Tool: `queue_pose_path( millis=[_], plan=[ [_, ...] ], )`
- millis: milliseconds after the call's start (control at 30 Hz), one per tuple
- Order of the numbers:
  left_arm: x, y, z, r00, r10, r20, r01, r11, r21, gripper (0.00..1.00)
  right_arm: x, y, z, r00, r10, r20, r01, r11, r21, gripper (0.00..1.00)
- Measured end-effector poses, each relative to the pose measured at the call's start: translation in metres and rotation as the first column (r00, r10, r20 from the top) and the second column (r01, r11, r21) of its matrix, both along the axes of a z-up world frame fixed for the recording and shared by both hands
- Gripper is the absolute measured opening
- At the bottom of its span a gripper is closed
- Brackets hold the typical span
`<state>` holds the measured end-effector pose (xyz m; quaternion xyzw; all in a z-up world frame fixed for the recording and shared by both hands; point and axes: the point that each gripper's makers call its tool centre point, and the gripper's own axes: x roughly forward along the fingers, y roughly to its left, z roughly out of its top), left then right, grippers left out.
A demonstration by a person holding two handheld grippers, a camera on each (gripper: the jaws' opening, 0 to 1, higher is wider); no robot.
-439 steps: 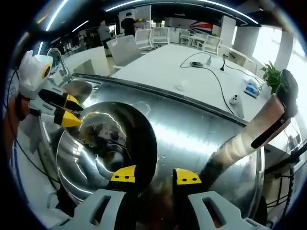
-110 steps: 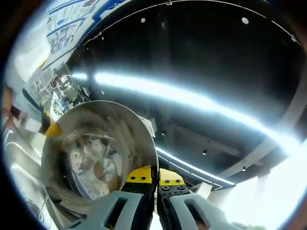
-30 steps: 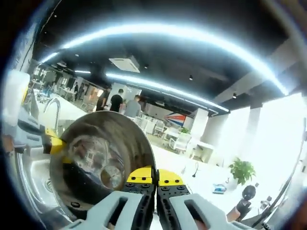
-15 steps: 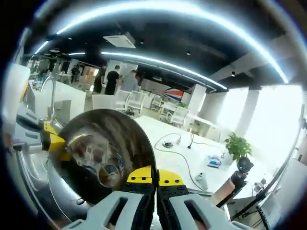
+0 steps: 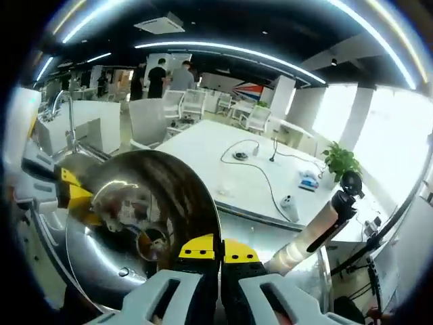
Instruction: Pick up bowl with dirty water move over sink pour dirty water into sink return bowl to place
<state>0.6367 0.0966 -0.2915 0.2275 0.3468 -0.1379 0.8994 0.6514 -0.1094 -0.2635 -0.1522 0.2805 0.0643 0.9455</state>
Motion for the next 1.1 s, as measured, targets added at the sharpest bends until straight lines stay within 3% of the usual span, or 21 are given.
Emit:
queue_pose_path(
  millis=[67, 267, 567, 1100],
  plan=[
    [-0.004, -0.004, -0.009, 0.999, -0.013, -0.034, 0.014, 0.999, 0.032, 0.00, -0.003, -0.003, -0.009, 0.999, 0.000, -0.040, 0.000, 1.000, 0.000, 0.00],
    [-0.010, -0.013, -0.026, 0.995, -0.021, -0.097, 0.022, 1.000, 0.014, 0.00, -0.011, -0.013, -0.027, 0.993, -0.006, -0.114, 0.006, 1.000, 0.003, 0.00],
    [-0.022, -0.019, -0.051, 0.977, -0.034, -0.209, 0.051, 0.996, 0.075, 0.00, -0.022, -0.017, -0.058, 0.972, 0.006, -0.234, -0.009, 1.000, -0.012, 0.00],
    [-0.025, -0.025, -0.081, 0.955, -0.034, -0.293, 0.069, 0.991, 0.112, 0.00, -0.022, -0.024, -0.092, 0.947, 0.011, -0.320, -0.008, 1.000, 0.009, 0.00]
  ],
)
